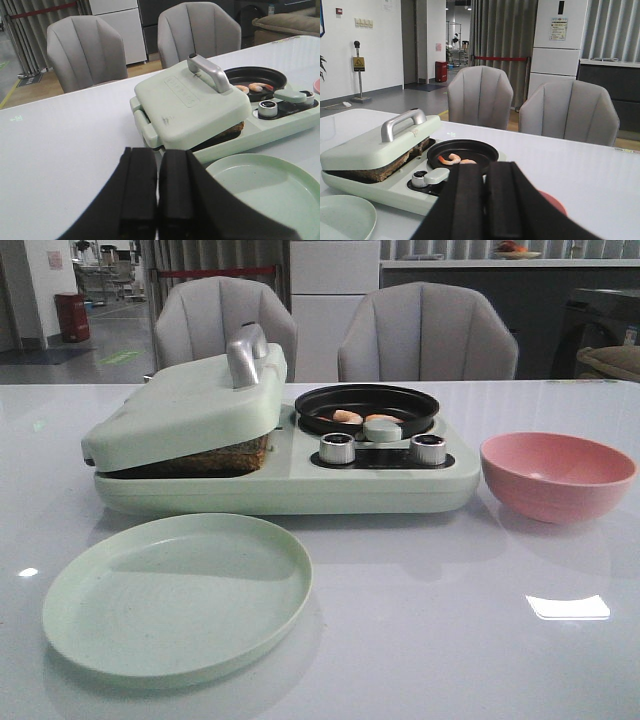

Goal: Make breakfast with bread and shrimp

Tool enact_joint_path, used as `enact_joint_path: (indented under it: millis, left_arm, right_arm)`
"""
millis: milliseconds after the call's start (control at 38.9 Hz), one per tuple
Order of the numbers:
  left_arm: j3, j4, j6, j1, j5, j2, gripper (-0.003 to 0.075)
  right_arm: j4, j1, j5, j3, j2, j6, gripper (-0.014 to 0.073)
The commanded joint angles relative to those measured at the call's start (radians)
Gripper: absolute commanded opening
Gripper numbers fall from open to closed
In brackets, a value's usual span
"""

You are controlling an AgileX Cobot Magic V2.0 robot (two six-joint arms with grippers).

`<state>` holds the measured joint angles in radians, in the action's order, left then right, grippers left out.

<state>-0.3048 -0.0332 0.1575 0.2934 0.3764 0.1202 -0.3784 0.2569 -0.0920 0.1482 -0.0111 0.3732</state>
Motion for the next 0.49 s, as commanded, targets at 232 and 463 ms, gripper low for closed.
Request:
enact_joint_path:
  millis: [232, 463]
  left_arm:
    - [-0.025, -0.008, -0.011, 0.009, -0.079, 0.01, 0.0112]
    - [0.03, 0.067, -0.011, -0.036, -0.119, 0.01, 0.0112]
  right_arm:
    - [-0.008, 0.001, 0.08, 0.025, -0.008, 0.009, 0.0141]
    - [-0.008, 0.001, 0.08, 0.025, -0.008, 0.009, 0.0141]
